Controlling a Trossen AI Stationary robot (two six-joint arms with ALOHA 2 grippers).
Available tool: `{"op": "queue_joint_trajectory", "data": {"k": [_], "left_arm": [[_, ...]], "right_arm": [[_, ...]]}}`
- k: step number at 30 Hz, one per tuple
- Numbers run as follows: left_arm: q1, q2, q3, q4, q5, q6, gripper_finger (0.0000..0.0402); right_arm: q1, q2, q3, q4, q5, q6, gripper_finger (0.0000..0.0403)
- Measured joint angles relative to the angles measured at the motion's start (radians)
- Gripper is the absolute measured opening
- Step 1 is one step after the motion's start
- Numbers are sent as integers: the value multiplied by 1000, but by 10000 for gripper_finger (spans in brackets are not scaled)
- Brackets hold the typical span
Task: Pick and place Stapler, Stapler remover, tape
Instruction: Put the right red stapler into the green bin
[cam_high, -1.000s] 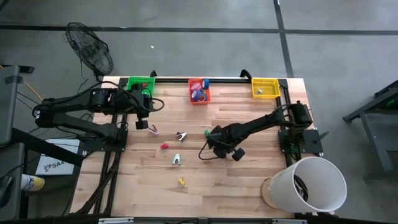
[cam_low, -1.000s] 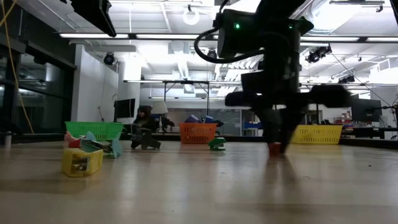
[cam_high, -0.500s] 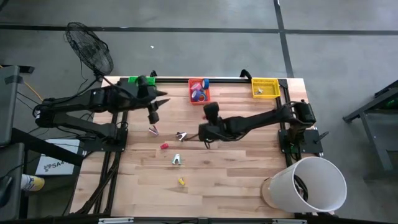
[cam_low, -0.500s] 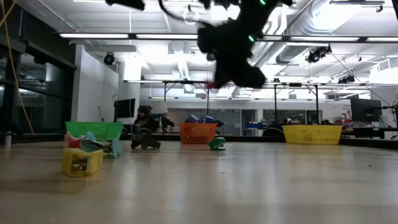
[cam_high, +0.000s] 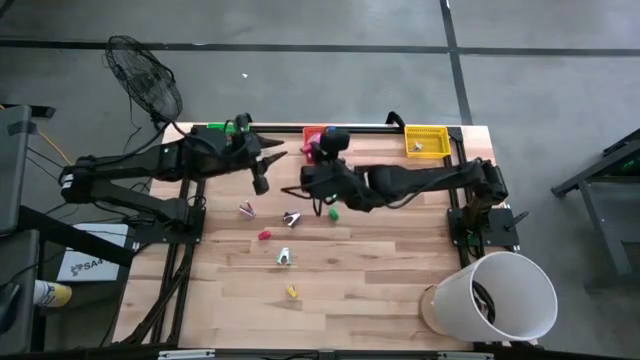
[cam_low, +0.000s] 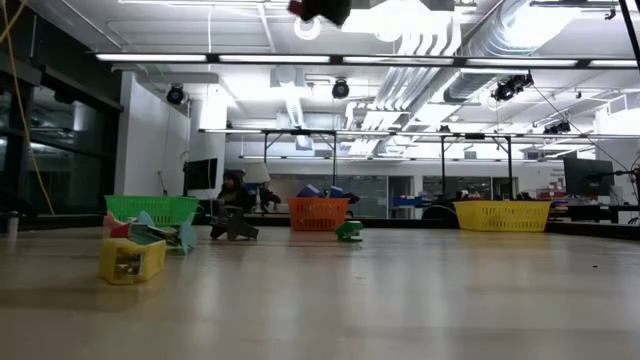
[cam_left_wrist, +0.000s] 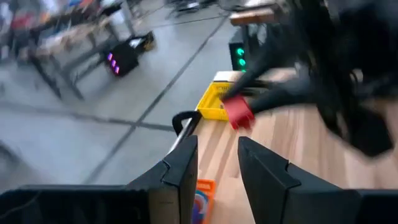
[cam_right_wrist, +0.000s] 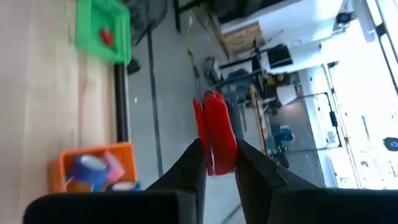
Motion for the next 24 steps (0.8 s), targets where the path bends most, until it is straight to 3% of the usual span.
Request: {"op": "queue_joint_trajectory", "data": {"k": [7, 15, 24], "left_arm": [[-1, 6, 0, 6, 89, 319, 113], [0, 6, 0, 8, 93, 685, 113], [0, 5, 0, 29, 92, 872, 113]], "right_arm": [[0, 0, 140, -25, -76, -29, 56], [0, 0, 168, -73, -203, 60, 60], [-4, 0, 168, -158, -235, 217, 59]]}}
